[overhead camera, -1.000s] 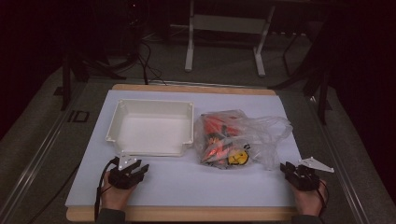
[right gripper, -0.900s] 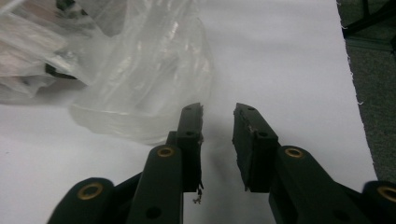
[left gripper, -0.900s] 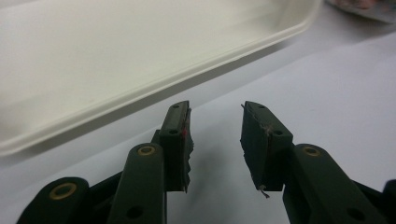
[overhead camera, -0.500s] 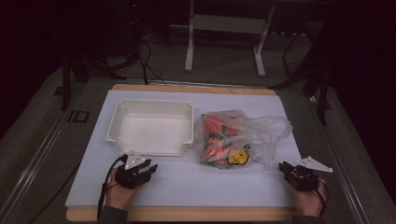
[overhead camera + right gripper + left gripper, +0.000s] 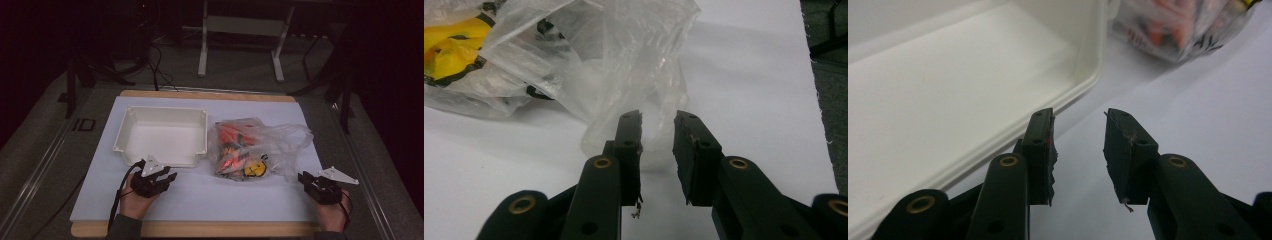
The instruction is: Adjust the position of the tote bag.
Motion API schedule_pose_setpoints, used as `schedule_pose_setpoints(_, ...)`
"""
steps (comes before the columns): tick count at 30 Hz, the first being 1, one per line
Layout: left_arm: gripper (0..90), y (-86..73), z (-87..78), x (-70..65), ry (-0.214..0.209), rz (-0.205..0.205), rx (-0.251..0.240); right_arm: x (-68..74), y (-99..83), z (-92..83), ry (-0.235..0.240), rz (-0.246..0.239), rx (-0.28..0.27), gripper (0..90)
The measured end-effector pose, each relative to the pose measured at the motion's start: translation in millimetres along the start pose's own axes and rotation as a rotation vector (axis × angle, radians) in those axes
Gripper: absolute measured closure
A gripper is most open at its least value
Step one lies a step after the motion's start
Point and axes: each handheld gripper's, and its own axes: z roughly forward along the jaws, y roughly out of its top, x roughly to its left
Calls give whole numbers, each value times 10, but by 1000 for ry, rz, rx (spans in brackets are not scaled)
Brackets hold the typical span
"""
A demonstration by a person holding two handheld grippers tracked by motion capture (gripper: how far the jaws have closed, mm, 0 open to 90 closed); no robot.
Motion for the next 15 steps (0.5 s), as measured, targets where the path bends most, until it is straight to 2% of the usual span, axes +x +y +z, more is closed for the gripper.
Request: schedule_pose_setpoints(15,643,270,132,-176,-52,57,-9,77,51,1,16,-29,-4,726)
